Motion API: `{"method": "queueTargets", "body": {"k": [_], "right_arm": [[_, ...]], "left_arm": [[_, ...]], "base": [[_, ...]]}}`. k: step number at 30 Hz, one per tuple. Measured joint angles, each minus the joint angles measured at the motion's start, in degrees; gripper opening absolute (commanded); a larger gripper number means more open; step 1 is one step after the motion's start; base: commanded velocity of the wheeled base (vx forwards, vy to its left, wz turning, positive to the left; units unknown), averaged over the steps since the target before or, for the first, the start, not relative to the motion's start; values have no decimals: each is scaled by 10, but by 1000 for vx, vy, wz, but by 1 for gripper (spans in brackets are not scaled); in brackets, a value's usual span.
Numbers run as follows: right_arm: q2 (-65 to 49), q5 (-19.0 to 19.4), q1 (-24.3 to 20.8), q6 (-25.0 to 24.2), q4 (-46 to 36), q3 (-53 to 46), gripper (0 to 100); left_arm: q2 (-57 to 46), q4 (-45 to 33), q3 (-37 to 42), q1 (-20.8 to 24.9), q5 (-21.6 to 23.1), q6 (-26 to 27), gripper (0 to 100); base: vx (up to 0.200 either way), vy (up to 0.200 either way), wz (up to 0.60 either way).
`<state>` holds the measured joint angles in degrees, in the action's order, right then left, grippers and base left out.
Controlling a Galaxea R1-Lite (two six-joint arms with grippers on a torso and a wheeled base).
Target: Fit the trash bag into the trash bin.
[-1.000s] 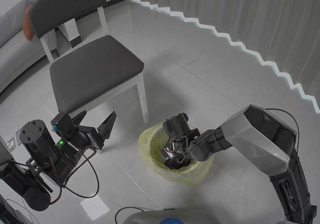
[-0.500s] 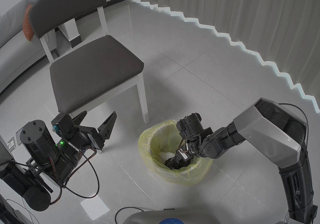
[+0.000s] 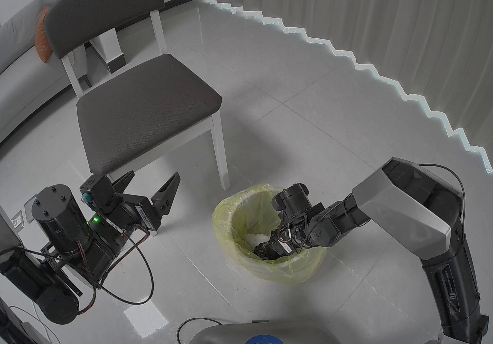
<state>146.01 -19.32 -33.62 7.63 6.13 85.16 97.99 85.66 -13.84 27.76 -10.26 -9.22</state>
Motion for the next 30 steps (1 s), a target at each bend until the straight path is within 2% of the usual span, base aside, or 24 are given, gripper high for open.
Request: {"method": "queueTargets", "body": {"k": [1, 2, 6, 30], "right_arm": [[1, 0, 0, -1, -8, 2, 100], [3, 1, 0, -2, -18, 5, 0], [7, 4, -4, -2, -40, 13, 0], [-30, 5, -17, -4, -39, 49, 0]], "left_arm": [[0, 0, 0, 0, 0, 0, 100], [1, 0, 0, 0, 0, 0, 100], [1, 0, 0, 0, 0, 0, 100], [2, 0, 0, 0, 0, 0, 100]], "base": [[0, 0, 0], [0, 0, 0], [0, 0, 0], [0, 0, 0]]}}
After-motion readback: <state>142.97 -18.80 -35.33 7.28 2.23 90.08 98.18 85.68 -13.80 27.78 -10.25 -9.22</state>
